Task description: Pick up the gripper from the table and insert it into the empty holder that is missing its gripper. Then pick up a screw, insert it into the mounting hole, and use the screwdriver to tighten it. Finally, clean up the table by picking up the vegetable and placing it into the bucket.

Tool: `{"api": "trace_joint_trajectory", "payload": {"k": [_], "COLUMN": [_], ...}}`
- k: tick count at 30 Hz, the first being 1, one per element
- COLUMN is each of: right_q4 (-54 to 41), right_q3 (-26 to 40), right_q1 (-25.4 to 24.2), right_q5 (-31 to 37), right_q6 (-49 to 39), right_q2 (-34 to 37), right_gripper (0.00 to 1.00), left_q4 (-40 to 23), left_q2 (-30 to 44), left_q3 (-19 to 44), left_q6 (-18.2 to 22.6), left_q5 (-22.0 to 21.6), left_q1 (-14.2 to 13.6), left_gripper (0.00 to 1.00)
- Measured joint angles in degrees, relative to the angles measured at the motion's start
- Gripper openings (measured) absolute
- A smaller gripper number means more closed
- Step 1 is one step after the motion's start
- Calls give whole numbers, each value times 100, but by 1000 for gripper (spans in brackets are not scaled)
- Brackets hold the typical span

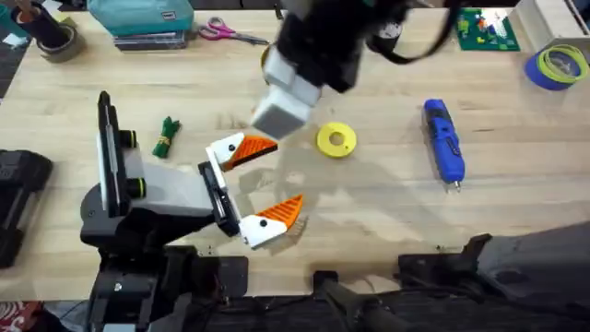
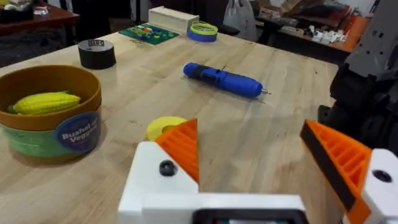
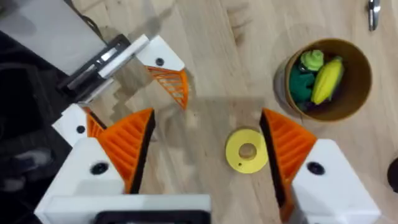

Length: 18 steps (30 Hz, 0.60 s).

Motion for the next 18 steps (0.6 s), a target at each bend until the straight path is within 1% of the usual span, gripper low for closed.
{"api": "trace_joint_trajectory", "payload": {"k": [4,7,13,18], "right_q4": [485,636,667,811], "right_q3": [-993,-1653,-2633,-3422], "right_q1": [-143,-252,-523,-651], "right_q5": [1,-1,1,-48], "right_q6": [20,63,157,170], "right_q2": [-716,-1323,-2424,-3169], "right_gripper": [995,995,995,996], "left_q4": [0,0,0,0], "left_q2": [0,-2,-2,-1], "left_q3": [0,0,0,0], "left_q6": [0,0,0,0], "left_q5": [-1,-1,-1,-1], "left_q1": [0,0,0,0], "left_gripper": [986,986,985,985]}}
